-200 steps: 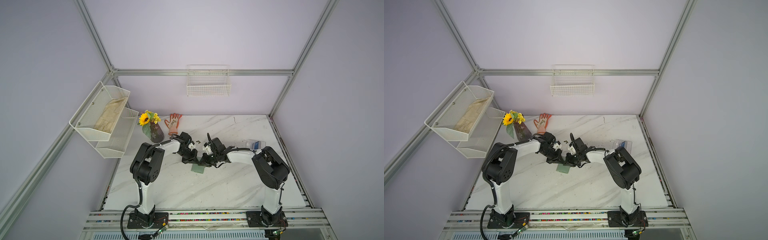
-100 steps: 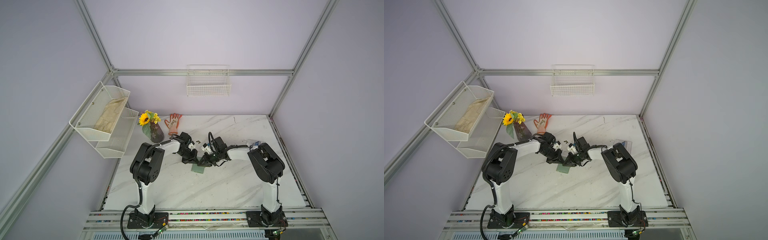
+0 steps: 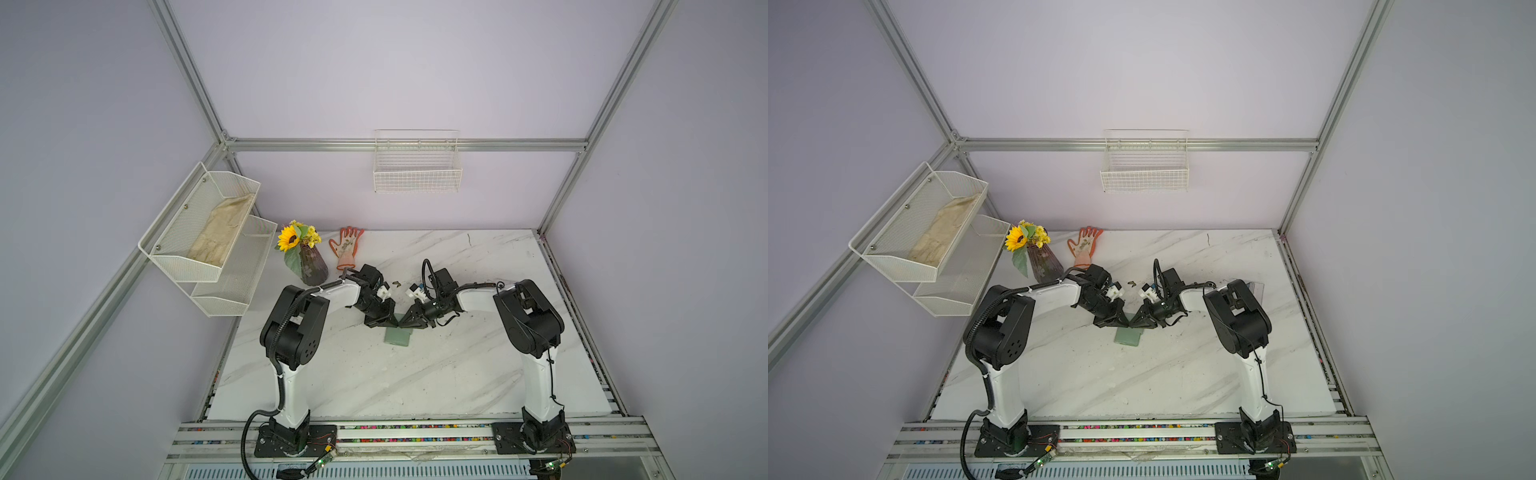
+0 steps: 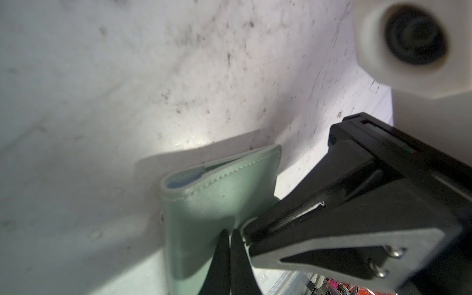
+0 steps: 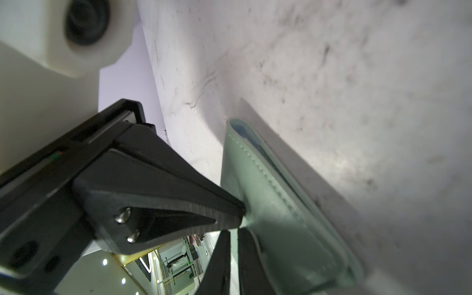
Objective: Insert credit cards into a card holder
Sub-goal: Close the card holder at the center of the board.
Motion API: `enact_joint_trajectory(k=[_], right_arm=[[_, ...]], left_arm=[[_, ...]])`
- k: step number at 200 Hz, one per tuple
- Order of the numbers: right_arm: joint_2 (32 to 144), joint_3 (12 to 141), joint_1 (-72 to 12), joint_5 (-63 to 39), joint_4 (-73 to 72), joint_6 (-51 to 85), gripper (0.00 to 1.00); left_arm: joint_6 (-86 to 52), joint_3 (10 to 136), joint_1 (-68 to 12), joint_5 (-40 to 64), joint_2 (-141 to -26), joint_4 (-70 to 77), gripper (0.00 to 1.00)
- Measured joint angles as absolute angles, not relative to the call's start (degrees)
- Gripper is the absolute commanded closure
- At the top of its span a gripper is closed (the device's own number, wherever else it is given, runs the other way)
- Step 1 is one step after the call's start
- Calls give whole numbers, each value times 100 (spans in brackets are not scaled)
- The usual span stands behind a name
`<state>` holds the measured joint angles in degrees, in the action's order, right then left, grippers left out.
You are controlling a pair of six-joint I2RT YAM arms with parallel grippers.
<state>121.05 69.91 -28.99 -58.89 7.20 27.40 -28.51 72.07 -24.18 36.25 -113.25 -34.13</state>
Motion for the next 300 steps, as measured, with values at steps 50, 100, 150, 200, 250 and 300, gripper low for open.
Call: enact_joint_trajectory(k=[50, 100, 150, 200, 250, 300], right_arm=[[12116, 6995, -2893, -5887, 784, 2635, 87], [12105, 7004, -2893, -5909, 812, 2512, 87], [11957, 7382, -2810, -5334, 1610, 2235, 87], [11557, 7513, -2764, -4910, 2069, 2154, 87], [11118, 7511, -2770, -4191, 2285, 2178, 86], [9668, 7498, -2768, -2139, 2416, 2362, 66]], left_arm=[[-2851, 7207, -2418, 3625, -11325, -3411, 93], [-2849, 7210, -2418, 3638, -11325, -3413, 93], [-2786, 7323, -2416, 3638, -11325, -3623, 93], [-2783, 7553, -2416, 3723, -11279, -3909, 92], [-2718, 7555, -2368, 3747, -10967, -4036, 87], [-2541, 7553, -1863, 3321, -10617, -4257, 62]])
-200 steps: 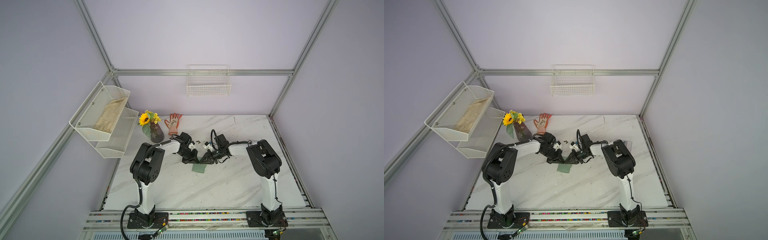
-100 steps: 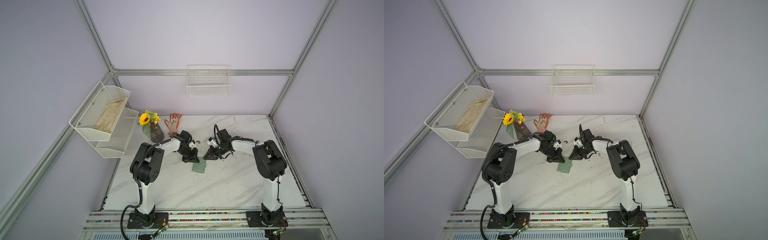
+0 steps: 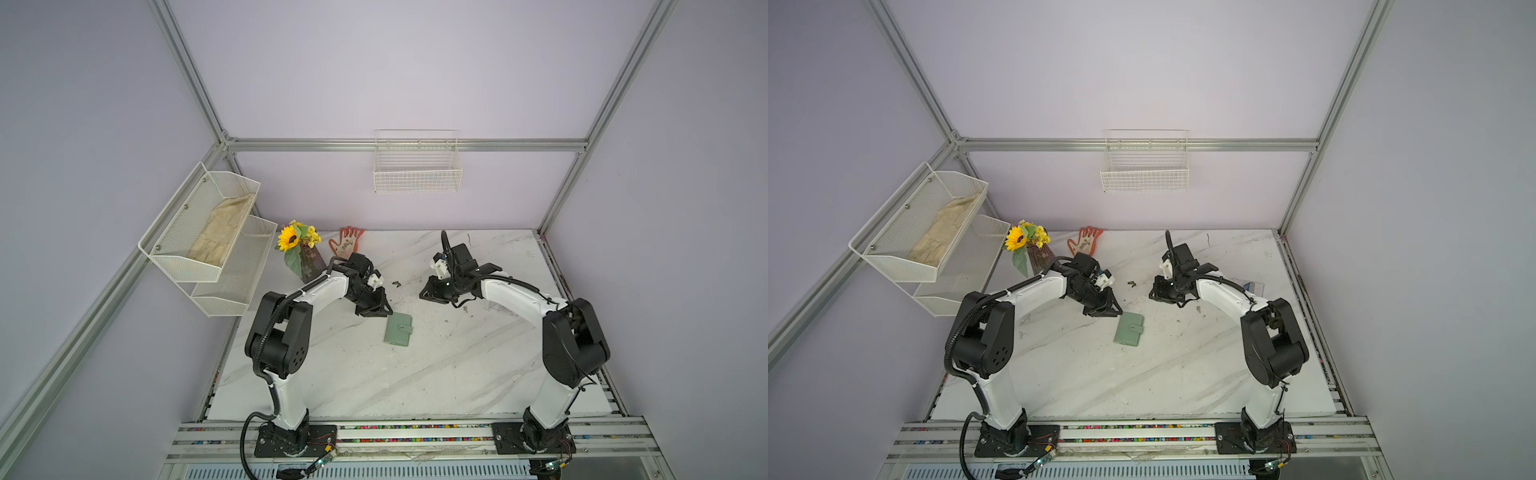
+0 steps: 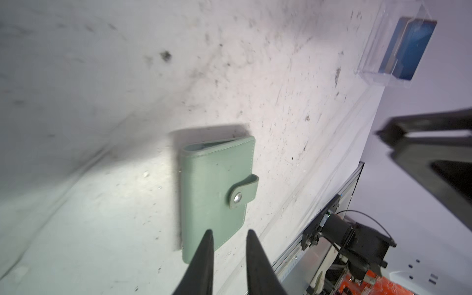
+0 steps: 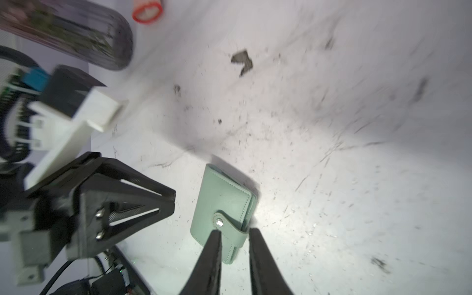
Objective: Insert credit cards into a card holder
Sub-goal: Close the card holder at the center of the board, then reset both arms
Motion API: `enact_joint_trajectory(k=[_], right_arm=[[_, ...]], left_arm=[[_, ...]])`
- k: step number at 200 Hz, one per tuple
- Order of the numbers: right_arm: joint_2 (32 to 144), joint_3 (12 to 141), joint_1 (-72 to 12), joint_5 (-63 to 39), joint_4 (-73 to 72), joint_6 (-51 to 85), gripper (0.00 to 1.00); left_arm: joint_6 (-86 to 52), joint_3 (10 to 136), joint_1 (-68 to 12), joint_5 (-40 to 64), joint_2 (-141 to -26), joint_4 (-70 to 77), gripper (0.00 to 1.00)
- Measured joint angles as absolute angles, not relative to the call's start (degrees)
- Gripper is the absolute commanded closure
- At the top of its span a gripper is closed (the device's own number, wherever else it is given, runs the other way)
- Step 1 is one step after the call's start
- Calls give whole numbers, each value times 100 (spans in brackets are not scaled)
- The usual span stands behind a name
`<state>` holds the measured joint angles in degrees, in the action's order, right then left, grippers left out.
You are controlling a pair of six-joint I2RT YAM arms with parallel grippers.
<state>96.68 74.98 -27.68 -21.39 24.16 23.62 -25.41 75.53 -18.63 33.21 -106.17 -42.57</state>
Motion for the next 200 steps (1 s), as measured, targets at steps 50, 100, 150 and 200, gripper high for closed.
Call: enact_joint_trajectory(k=[50, 100, 150, 200], right_arm=[[8366, 7496, -2432, -751, 2377, 2150, 50], [7004, 6309, -1562, 54, 1415, 1356, 29], [5833, 4713, -1083, 1096, -523, 808, 19], [6827, 3321, -832, 1345, -2436, 460, 18]], left_arm=[[-2447, 7555, -1520, 2810, -10366, -4445, 48], [-2178, 7701, -1389, 1739, -10082, -4381, 43], [-1682, 6449, -1352, 209, -7817, -2112, 33], [-1068, 3675, -1258, -1076, -6560, 1155, 22]])
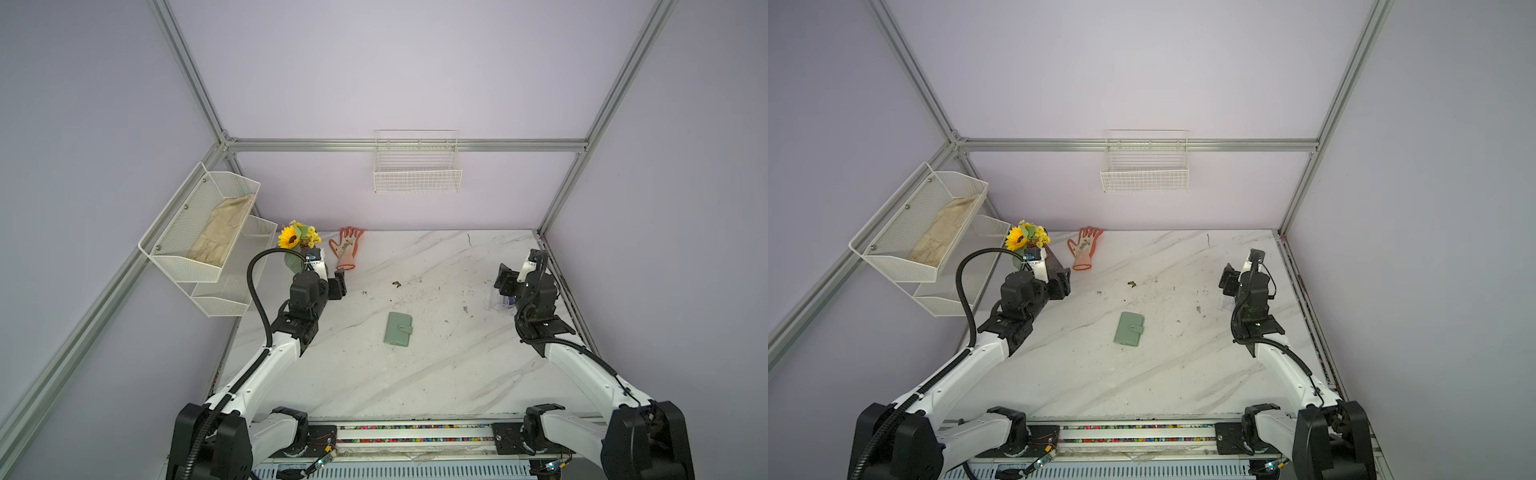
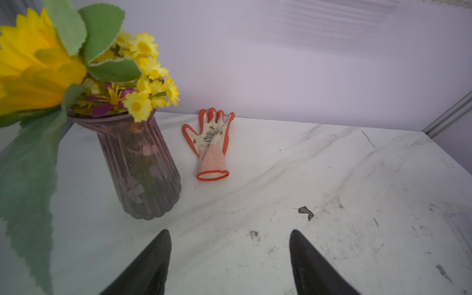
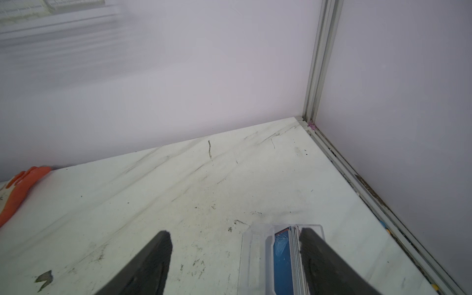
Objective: Insert credit cards into a card holder
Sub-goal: Reset both arms
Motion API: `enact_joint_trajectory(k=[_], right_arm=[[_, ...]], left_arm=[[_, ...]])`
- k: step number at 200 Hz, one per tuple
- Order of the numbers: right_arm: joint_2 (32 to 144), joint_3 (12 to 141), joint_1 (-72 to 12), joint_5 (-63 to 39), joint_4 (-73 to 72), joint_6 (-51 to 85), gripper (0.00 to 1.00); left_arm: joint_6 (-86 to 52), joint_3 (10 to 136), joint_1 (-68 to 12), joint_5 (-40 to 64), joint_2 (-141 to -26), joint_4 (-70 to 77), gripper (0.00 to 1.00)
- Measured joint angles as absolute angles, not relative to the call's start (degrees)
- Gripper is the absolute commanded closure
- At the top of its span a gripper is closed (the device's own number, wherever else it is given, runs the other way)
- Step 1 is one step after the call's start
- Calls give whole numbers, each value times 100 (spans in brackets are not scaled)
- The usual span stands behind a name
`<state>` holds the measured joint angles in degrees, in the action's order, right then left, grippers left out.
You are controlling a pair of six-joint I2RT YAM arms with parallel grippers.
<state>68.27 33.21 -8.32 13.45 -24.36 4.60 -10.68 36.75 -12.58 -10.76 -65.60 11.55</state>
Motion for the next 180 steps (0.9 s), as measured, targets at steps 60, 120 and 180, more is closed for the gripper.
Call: enact_joint_trajectory(k=[60, 120, 180], right_arm=[[9153, 2589, -701, 1398, -5524, 102, 20], [10237, 2589, -701, 1347, -7131, -198, 17], [10235, 2591, -701, 1306, -7391, -217, 14]], left_arm=[[-5, 3131, -1142, -2416, -7328, 2934, 17], [408, 2902, -478, -2709, -7885, 3673, 13], [38, 2602, -388, -2447, -7671, 3719, 11]])
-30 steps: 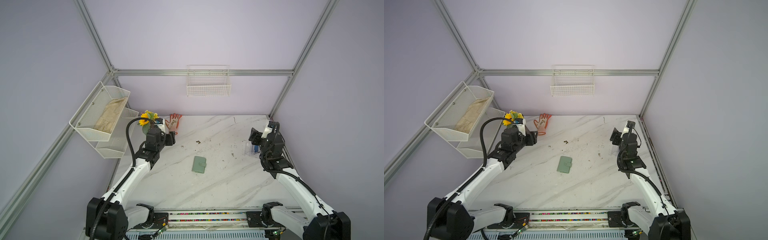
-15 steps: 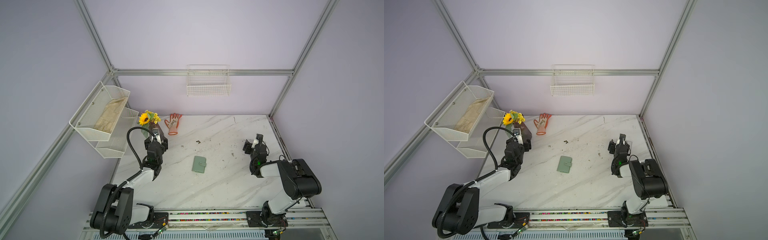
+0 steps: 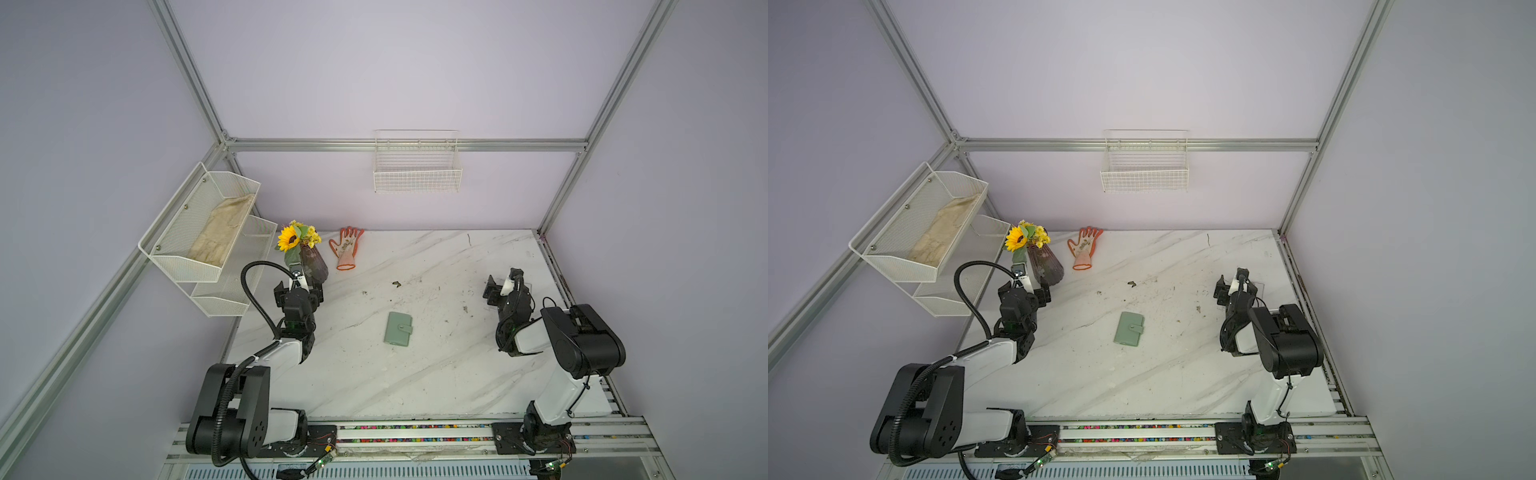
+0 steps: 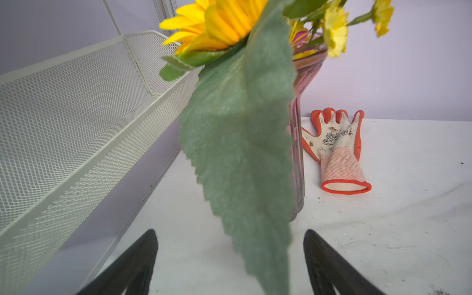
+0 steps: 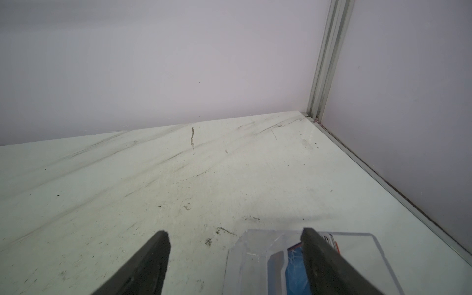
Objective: Insert credit cards into a card holder
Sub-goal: Reset both arms
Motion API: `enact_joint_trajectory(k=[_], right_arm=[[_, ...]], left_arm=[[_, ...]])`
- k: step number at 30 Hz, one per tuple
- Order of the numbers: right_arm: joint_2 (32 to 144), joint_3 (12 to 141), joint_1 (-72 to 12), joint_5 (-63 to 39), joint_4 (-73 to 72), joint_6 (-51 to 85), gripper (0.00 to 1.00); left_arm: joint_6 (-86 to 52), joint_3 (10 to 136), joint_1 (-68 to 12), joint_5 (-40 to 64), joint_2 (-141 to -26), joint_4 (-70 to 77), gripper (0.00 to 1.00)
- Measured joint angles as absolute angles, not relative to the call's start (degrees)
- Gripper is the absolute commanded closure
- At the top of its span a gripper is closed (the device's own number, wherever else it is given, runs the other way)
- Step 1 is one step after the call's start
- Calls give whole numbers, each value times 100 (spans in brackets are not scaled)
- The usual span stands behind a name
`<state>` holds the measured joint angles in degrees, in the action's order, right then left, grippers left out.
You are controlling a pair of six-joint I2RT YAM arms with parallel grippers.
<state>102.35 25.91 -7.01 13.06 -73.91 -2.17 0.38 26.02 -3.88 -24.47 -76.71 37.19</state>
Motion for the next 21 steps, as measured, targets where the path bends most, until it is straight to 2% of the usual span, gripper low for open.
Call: enact_joint_trajectory(k=[2, 8, 9, 10, 21], right_arm=[[10235, 2591, -701, 1304, -7400, -211, 3], [10235, 2591, -701, 1297, -7419, -228, 3], [10235, 2591, -701, 1297, -7424, -228, 3], [10235, 2591, -701, 1297, -7424, -228, 3], [10235, 2591, -701, 1295, -7432, -228, 3]], left_arm=[[-36, 2410, -386, -2449, -7819, 3981, 10], [-69, 2134, -351, -2311, -8941, 5022, 8], [-86, 2134, -349, -2303, -9094, 4984, 4], [-86, 2134, -346, -2292, -9115, 4853, 0], [-193, 2139, -296, -2268, -9030, 4840, 0]])
